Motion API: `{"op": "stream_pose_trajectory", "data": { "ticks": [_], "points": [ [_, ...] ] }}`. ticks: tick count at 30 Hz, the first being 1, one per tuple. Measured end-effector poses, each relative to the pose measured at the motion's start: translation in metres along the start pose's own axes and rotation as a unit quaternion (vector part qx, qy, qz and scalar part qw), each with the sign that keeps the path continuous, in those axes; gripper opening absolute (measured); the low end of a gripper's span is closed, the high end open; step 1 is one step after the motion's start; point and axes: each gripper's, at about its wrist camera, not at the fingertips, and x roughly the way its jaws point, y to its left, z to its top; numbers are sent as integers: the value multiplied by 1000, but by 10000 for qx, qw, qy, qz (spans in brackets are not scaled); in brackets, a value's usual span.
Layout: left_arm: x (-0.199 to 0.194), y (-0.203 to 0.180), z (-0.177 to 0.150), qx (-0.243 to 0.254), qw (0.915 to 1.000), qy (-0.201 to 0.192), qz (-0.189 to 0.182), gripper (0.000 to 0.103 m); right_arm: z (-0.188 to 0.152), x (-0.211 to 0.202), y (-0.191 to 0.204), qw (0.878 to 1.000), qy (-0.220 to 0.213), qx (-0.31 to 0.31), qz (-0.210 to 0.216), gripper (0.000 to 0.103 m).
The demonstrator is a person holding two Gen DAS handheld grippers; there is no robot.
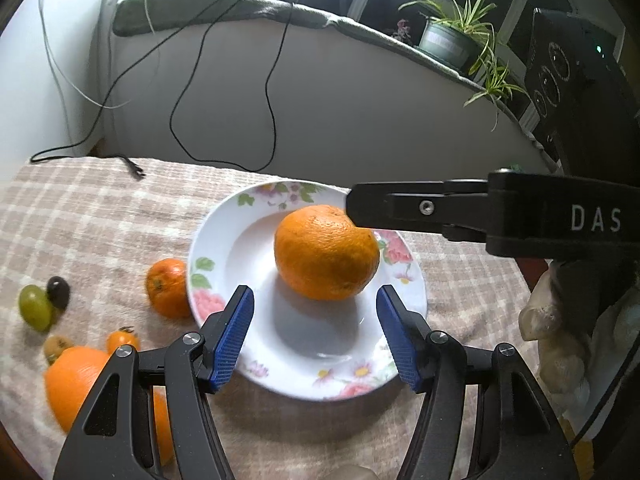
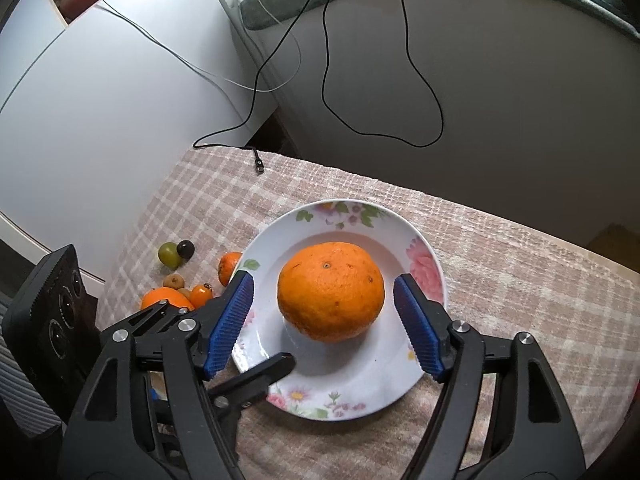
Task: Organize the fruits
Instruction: 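Open the right gripper to release the orange and withdraw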
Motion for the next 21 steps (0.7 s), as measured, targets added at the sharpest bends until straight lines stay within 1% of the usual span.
{"op": "stream_pose_trajectory", "data": {
  "ticks": [9, 15, 21],
  "points": [
    [-34, 4, -9, 139, 9994, -286, 105, 66, -10, -13, 17, 9997, -170, -26, -169, 76],
    [-52, 14, -16, 114, 9990, -404, 182, 68, -17, -22, 36, 9986, -510, -72, -94, 76],
    [-67, 32, -22, -7, 9986, -461, 259, 69, -20, -20, 59, 9982, -555, -206, 23, 76]
  ]
}}
